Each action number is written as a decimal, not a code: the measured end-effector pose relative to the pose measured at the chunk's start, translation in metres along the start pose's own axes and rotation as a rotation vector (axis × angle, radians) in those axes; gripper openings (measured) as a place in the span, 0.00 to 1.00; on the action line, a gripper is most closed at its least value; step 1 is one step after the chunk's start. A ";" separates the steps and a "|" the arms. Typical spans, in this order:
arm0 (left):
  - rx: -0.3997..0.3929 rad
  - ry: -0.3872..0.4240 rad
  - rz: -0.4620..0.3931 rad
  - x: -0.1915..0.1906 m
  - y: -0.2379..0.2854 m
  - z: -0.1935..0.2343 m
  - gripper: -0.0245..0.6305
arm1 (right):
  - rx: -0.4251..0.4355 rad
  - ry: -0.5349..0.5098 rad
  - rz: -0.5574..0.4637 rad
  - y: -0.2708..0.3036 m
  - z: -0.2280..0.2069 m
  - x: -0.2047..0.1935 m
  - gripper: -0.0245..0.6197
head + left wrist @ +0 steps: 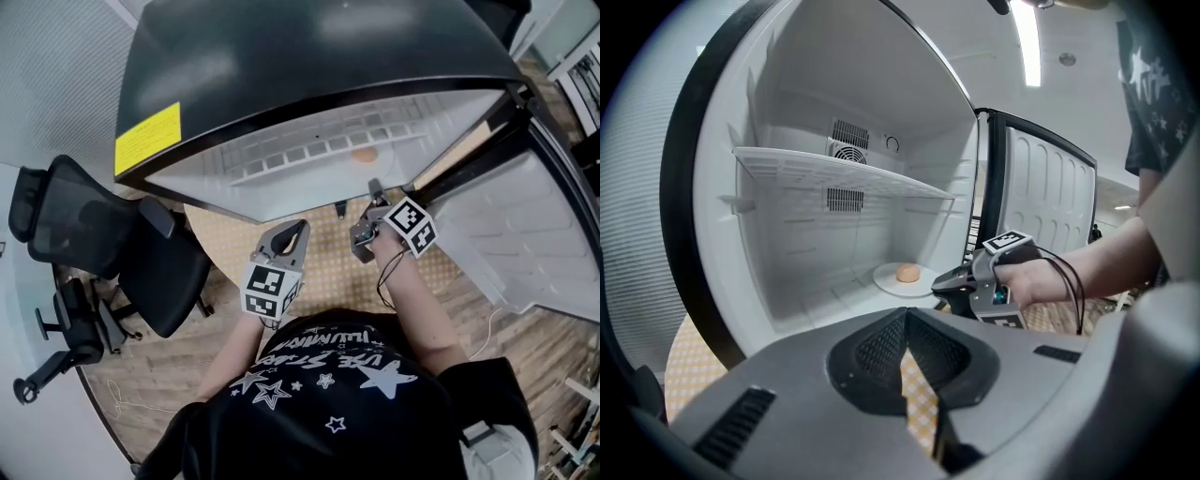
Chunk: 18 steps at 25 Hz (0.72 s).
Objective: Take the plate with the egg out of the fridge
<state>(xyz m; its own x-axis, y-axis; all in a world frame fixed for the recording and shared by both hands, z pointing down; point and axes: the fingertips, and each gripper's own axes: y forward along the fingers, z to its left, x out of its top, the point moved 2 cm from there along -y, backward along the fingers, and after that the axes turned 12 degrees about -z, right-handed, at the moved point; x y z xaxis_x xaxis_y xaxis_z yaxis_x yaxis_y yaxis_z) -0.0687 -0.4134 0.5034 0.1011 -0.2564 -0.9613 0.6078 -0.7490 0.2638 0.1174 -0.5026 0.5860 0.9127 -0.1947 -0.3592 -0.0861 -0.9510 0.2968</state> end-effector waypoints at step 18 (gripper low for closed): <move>-0.027 0.012 -0.015 -0.004 -0.029 -0.016 0.05 | 0.055 0.091 0.010 -0.040 -0.012 -0.017 0.24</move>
<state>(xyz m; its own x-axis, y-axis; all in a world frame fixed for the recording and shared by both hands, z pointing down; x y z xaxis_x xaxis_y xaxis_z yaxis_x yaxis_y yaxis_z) -0.0746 -0.3810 0.4985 0.1016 -0.2379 -0.9660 0.6301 -0.7360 0.2475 0.1098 -0.4587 0.5907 0.9441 -0.1838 -0.2736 -0.1147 -0.9614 0.2500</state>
